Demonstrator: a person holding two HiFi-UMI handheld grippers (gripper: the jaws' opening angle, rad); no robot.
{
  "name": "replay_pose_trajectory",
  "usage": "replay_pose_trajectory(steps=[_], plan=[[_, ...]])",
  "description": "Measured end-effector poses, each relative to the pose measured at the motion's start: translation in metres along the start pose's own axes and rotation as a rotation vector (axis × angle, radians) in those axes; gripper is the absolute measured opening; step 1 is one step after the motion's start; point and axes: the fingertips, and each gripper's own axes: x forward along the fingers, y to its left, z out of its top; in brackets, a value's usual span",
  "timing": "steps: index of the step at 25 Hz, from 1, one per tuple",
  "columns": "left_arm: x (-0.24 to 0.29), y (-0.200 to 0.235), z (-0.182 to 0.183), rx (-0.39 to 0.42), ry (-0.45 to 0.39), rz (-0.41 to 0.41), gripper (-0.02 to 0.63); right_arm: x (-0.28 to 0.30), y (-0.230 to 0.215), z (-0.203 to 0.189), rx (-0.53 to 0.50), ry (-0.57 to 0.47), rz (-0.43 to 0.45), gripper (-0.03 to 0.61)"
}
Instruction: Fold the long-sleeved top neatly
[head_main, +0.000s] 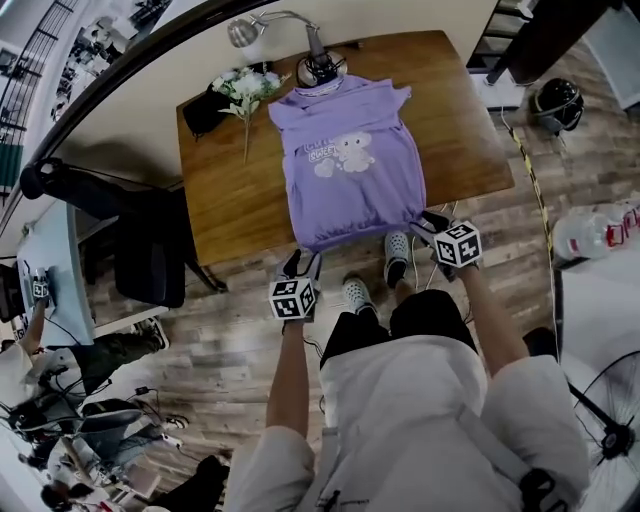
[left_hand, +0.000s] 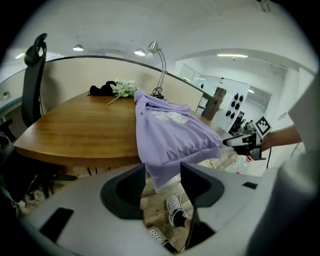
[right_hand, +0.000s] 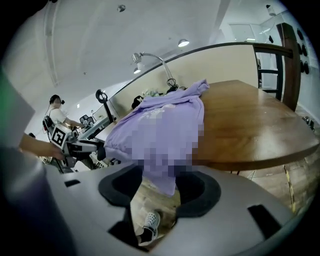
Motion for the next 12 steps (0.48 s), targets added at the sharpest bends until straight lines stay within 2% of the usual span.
replay_pose_trajectory(steps=[3,5,8,12], plan=[[-0.001,0.006,-0.015,-0.046,0.017,0.011,0.230,-0.001,-0.002,-0.026,0.004,0.051,0.022,0.222],[0.004,0.009,-0.019,-0.046,0.013,-0.001,0.230,0.001,-0.007,-0.036,0.022,0.067,0.035,0.245],[0.014,0.003,-0.020,0.000,0.002,-0.061,0.234,0.007,-0.010,-0.038,0.017,0.069,0.077,0.279],[0.031,0.000,-0.019,-0.076,0.010,-0.138,0.253,0.026,-0.010,-0.031,0.057,0.066,0.149,0.345]])
